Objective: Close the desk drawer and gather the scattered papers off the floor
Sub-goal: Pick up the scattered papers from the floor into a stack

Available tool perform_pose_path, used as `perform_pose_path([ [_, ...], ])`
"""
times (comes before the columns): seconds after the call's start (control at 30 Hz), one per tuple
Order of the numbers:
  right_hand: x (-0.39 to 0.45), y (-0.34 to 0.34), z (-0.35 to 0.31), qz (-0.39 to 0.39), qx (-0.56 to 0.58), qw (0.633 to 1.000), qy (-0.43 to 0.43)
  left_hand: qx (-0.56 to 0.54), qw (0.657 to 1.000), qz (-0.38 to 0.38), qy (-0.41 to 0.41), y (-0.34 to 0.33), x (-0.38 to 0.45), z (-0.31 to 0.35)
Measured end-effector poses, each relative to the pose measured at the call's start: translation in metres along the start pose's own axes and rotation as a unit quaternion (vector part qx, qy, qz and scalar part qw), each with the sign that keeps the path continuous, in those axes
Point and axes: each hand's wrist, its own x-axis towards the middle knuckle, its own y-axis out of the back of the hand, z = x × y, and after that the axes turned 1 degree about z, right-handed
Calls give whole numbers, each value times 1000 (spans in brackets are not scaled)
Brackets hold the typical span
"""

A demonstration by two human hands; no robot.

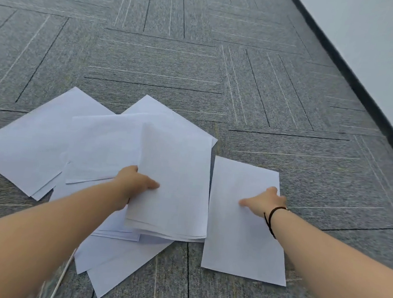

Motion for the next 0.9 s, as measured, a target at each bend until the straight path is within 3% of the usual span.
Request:
perform_pose_path([
  [0.27, 14, 15, 20, -65, 12, 994, -85, 3, 1000, 3, -19, 6, 0, -9],
  [0.4, 14, 14, 22, -55, 77, 994, -58, 66, 996, 15, -55, 8, 2, -7],
  [0.57, 5, 16, 5, -43, 119, 992, 25, 97, 995, -14, -30, 9, 3, -9],
  [0.73, -8, 12, -17, -134, 386, 911, 49, 74, 997, -7, -11, 18, 0, -6],
  [0.9, -44, -20, -57, -224, 409, 880, 87, 7, 1000, 1, 26, 24, -8, -8],
])
